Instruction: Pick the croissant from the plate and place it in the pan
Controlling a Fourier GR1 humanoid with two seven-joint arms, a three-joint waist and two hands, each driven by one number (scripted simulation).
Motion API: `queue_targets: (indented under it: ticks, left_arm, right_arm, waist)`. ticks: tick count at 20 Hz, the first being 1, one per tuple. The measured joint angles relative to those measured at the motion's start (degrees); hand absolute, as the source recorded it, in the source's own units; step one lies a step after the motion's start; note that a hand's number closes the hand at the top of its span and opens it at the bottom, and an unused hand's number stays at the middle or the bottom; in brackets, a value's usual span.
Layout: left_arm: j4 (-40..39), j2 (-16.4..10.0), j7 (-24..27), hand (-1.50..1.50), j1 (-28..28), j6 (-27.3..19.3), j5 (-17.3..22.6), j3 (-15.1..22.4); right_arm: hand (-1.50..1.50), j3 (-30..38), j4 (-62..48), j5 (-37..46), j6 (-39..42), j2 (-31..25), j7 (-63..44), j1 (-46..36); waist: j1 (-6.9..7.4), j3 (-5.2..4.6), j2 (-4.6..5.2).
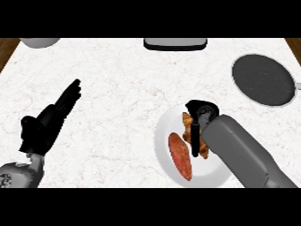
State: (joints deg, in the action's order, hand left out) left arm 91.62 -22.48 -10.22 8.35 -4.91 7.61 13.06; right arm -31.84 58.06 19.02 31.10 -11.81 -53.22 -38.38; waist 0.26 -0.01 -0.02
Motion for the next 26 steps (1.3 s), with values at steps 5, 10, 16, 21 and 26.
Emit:
queue_targets:
  ticks: [5, 10, 16, 21, 26]
  left_arm:
    - [0.43, 1.55, -0.17, 0.00, -0.68, 1.14, -1.68, -0.84]
    - [-0.31, 2.09, -1.34, 0.00, 0.96, 2.63, -1.70, -2.34]
    - [-0.32, 2.74, -1.28, 0.00, 0.89, 3.66, -2.67, -3.47]
    - [0.09, 4.03, -1.83, 0.00, 0.75, 3.99, -4.21, -3.79]
    - [-0.29, 4.17, 0.05, 0.00, -1.49, 4.56, -4.41, -4.76]
  right_arm:
    - [1.50, 1.01, -1.20, 3.91, 0.68, 0.76, 3.14, 2.26]
    - [1.50, 1.03, -2.29, 6.49, 2.79, 1.24, 6.12, 1.84]
    - [1.50, 2.32, -2.00, 8.78, 3.24, 1.98, 7.29, 2.65]
    - [1.50, 2.80, 4.19, 10.96, 3.20, 3.28, 5.75, 4.85]
    - [1.50, 1.11, 15.74, 15.48, -3.34, 0.34, 9.75, 10.11]
  waist:
    - [0.01, -0.10, -0.16]
    - [-0.17, -0.50, -0.64]
    - [-0.24, -0.67, -0.89]
    - [-0.36, -0.35, -0.52]
    - [-1.13, -0.08, -0.48]
